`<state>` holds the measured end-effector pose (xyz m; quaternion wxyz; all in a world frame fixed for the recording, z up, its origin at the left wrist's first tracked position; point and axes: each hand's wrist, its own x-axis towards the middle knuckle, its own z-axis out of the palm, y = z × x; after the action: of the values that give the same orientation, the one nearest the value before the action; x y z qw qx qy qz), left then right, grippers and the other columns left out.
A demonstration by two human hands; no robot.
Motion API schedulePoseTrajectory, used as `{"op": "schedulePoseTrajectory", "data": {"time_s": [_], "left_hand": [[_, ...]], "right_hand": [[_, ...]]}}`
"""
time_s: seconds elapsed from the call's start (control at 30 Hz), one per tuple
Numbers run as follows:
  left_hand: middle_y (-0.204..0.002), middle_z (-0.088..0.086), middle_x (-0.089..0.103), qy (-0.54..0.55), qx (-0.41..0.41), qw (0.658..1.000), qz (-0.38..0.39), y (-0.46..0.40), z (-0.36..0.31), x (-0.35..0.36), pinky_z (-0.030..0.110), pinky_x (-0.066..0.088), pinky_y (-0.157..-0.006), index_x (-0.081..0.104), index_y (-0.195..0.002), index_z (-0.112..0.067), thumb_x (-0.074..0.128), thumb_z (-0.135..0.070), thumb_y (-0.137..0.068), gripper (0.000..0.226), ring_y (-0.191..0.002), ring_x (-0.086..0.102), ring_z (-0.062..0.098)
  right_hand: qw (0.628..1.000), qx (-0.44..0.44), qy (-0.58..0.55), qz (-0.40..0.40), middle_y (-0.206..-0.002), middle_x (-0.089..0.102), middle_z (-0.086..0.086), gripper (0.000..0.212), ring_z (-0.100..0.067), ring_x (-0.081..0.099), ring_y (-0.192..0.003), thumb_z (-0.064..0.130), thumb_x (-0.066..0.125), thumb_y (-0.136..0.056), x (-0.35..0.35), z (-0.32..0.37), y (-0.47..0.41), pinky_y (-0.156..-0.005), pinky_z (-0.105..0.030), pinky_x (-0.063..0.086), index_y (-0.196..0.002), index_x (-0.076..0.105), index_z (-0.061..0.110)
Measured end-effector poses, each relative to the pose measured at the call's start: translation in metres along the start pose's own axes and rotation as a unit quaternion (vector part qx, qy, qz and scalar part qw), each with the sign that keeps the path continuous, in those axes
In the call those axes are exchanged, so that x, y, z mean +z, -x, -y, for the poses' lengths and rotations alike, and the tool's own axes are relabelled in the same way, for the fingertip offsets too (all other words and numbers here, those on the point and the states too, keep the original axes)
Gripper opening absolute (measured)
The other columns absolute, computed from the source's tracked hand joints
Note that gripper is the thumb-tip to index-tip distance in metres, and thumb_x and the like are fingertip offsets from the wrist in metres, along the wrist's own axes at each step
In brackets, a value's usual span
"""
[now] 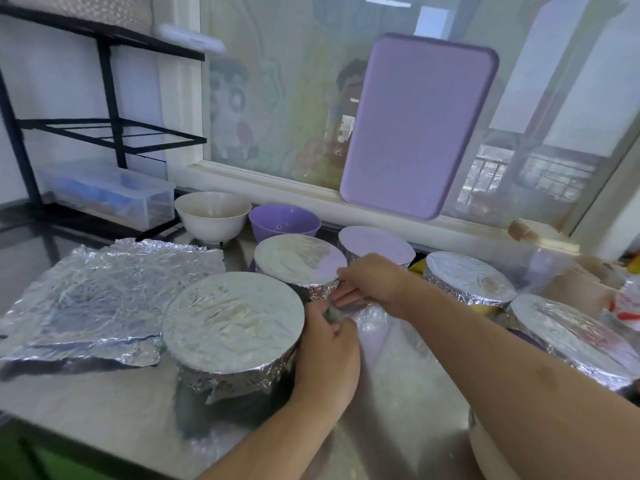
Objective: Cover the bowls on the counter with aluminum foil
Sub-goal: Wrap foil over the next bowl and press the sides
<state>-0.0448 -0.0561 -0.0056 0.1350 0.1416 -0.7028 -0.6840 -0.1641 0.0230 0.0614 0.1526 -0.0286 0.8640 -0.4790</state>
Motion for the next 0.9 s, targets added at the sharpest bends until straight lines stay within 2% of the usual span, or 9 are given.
{"op": "schedulePoseTrajectory", "data": {"time_s": [0.1, 0.23, 0.33, 0.47, 0.57, 0.63, 0.7, 0.77, 0.9], "left_hand": [[-0.097, -0.008, 0.068, -0.022, 0.006, 0.999, 0.027, 0.005, 0.001, 0.003, 0.019, 0.045, -0.071, 0.056, -0.118, -0.029, 0.056, -0.020, -0.100, 0.020, -0.085, 0.062, 0.003], [-0.110, -0.011, 0.065, -0.044, 0.027, 0.996, 0.075, 0.022, -0.004, 0.016, 0.018, 0.050, -0.080, 0.059, -0.123, -0.025, 0.055, -0.019, -0.102, 0.022, -0.090, 0.064, 0.002], [-0.113, -0.011, 0.066, -0.050, 0.015, 0.992, 0.111, 0.044, -0.016, 0.030, 0.044, 0.058, -0.093, 0.062, -0.120, -0.028, 0.056, -0.026, -0.097, 0.024, -0.100, 0.068, 0.018], [-0.112, -0.009, 0.069, -0.081, 0.020, 0.985, 0.152, 0.067, -0.025, 0.048, 0.047, 0.057, -0.097, 0.066, -0.111, -0.030, 0.053, -0.043, -0.079, 0.036, -0.106, 0.068, 0.017], [-0.107, -0.008, 0.071, -0.128, 0.034, 0.975, 0.177, 0.082, -0.031, 0.055, 0.044, 0.059, -0.092, 0.067, -0.107, -0.030, 0.057, -0.038, -0.093, 0.019, -0.100, 0.068, 0.015], [-0.101, -0.010, 0.071, -0.194, 0.064, 0.962, 0.183, 0.092, -0.036, 0.055, 0.037, 0.056, -0.087, 0.067, -0.103, -0.030, 0.058, -0.043, -0.096, 0.018, -0.094, 0.066, 0.010], [-0.093, -0.009, 0.071, -0.278, 0.090, 0.936, 0.194, 0.101, -0.041, 0.054, 0.032, 0.054, -0.077, 0.067, -0.095, -0.028, 0.057, -0.049, -0.093, 0.023, -0.085, 0.067, 0.010], [-0.082, -0.003, 0.073, -0.352, 0.104, 0.904, 0.220, 0.109, -0.046, 0.054, 0.033, 0.055, -0.067, 0.066, -0.087, -0.024, 0.054, -0.044, -0.089, 0.023, -0.074, 0.070, 0.015], [-0.066, 0.007, 0.073, -0.354, 0.090, 0.897, 0.248, 0.103, -0.043, 0.059, 0.026, 0.046, -0.042, 0.065, -0.088, -0.012, 0.048, -0.024, -0.087, 0.021, -0.039, 0.061, 0.014]], "right_hand": [[1.000, 0.001, 0.008, -0.010, -0.110, 0.076, -0.028, 0.032, -0.032, 0.077, -0.087, 0.010, 0.052, -0.106, -0.017, 0.000, 0.020, -0.074, -0.027, 0.062, -0.123, 0.064, -0.014], [0.999, -0.009, 0.039, -0.036, -0.106, 0.080, -0.016, 0.032, -0.032, 0.076, -0.107, 0.014, 0.053, -0.104, -0.056, -0.017, 0.058, -0.100, -0.041, 0.055, -0.125, 0.067, -0.007], [0.998, -0.009, 0.007, -0.067, -0.114, 0.074, -0.028, 0.037, -0.045, 0.064, -0.121, 0.013, 0.055, -0.102, -0.084, -0.037, 0.090, -0.113, -0.053, 0.048, -0.125, 0.063, -0.015], [0.995, -0.012, -0.005, -0.101, -0.101, 0.079, -0.022, 0.033, -0.037, 0.075, -0.108, 0.008, 0.065, -0.095, -0.114, -0.063, 0.131, -0.108, -0.052, 0.054, -0.115, 0.067, -0.017], [0.991, 0.004, 0.018, -0.129, -0.093, 0.074, -0.030, 0.049, -0.033, 0.072, -0.088, 0.015, 0.076, -0.074, -0.140, -0.081, 0.161, -0.085, -0.046, 0.054, -0.106, 0.063, -0.019], [0.986, 0.008, 0.051, -0.159, -0.081, 0.069, -0.023, 0.040, -0.030, 0.063, -0.082, 0.020, 0.076, -0.074, -0.151, -0.091, 0.181, -0.077, -0.042, 0.047, -0.096, 0.068, -0.013], [0.972, 0.023, 0.151, -0.180, -0.088, 0.076, -0.013, 0.031, -0.025, 0.070, -0.082, 0.029, 0.062, -0.090, -0.161, -0.103, 0.202, -0.077, -0.038, 0.055, -0.094, 0.077, 0.003], [0.944, 0.070, 0.267, -0.180, -0.096, 0.077, -0.012, 0.050, -0.026, 0.072, -0.078, 0.045, 0.042, -0.095, -0.168, -0.110, 0.225, -0.076, -0.042, 0.063, -0.103, 0.073, 0.008], [0.961, 0.181, 0.198, -0.074, -0.074, 0.077, -0.021, 0.028, -0.037, 0.077, -0.064, 0.010, 0.039, -0.097, -0.162, -0.109, 0.253, -0.064, -0.038, 0.063, -0.102, 0.064, -0.003]]}}
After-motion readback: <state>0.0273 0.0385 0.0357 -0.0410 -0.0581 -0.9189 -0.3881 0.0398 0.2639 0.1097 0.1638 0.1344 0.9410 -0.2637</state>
